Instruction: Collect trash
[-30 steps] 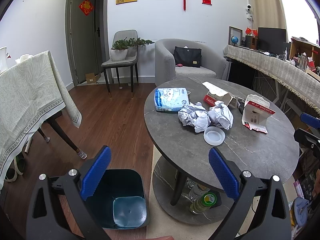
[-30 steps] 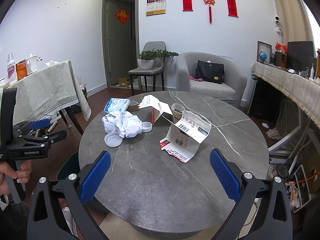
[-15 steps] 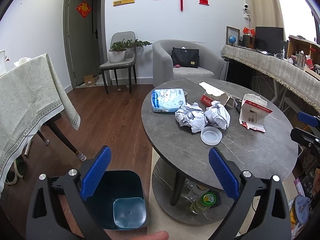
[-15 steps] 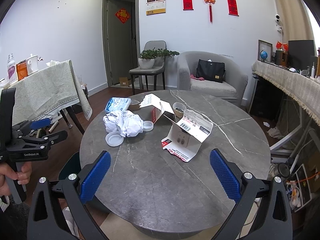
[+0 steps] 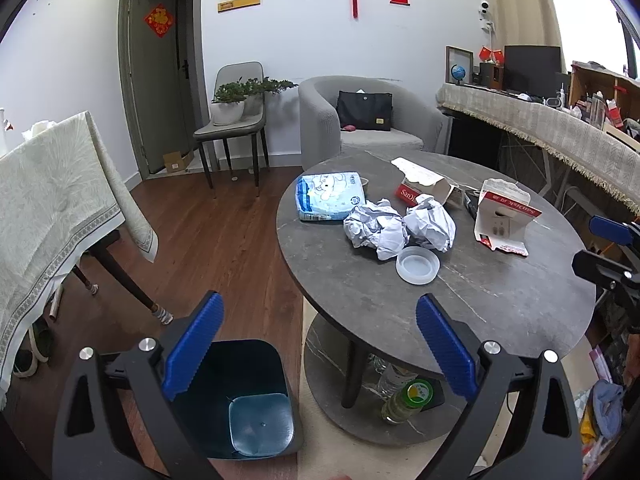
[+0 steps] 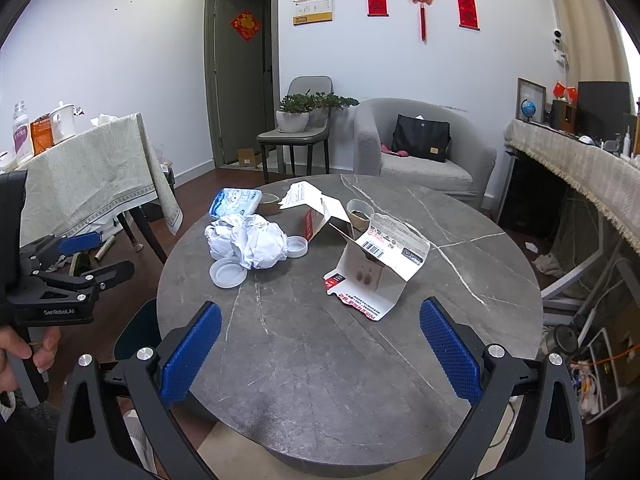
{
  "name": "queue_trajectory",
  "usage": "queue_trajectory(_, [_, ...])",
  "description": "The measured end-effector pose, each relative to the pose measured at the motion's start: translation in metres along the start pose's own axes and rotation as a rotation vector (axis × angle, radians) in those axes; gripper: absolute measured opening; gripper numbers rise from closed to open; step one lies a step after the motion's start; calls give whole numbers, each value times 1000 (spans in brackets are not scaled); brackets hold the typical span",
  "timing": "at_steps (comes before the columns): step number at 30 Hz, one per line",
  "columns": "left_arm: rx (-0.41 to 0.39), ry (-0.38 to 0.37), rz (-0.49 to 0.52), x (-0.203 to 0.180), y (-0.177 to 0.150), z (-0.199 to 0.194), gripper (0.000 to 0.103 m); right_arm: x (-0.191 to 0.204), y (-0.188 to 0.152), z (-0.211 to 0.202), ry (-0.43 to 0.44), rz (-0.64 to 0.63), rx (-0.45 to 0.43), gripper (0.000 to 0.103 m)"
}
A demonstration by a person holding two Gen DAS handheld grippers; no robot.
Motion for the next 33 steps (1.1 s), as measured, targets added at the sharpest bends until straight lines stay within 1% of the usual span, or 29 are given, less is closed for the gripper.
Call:
queue_trajectory(5, [17,-31,-2,1,-1,3,89,-1,2,2,16,17,4,100])
queue_trajectory(8, [21,-48,-19,2,0,5,86,1,3,4,27,20,7,99])
queue_trajectory(10, [21,-60,-26,2,2,6,83,1,4,7,31,24,10,93])
queue_trajectory(13, [25,-80,-33,2,4,8,78,4,6,12,37,30,13,90])
queue_trajectory(16, [28,-98,-42,2,6,9,73,10,9,17,55,28,18,84])
queue_trajectory(17, [29,-102,-44,3,7,10,72,11,10,18,59,28,19,84])
queue_trajectory(19, [33,-113,-53,4,9,13,70,15,12,23,71,27,24,81])
queue_trajectory(25, [51,-147,-87,7,17,30,69,21,22,43,107,34,44,75])
queue_trajectory(26, [55,-157,-91,7,17,32,67,24,23,48,114,34,50,75])
queue_trajectory(33, [71,-206,-105,9,26,50,66,41,31,82,150,17,112,74])
Point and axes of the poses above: each gripper's, at about its wrist camera, not at the fingertips, and z roughly the way its jaws point, x to its left, y to its top, the point moved 6 cm from there along z, roughly the way its jaws point, and after that the axes turned 1 degree about -y, right-handed, at the moved point
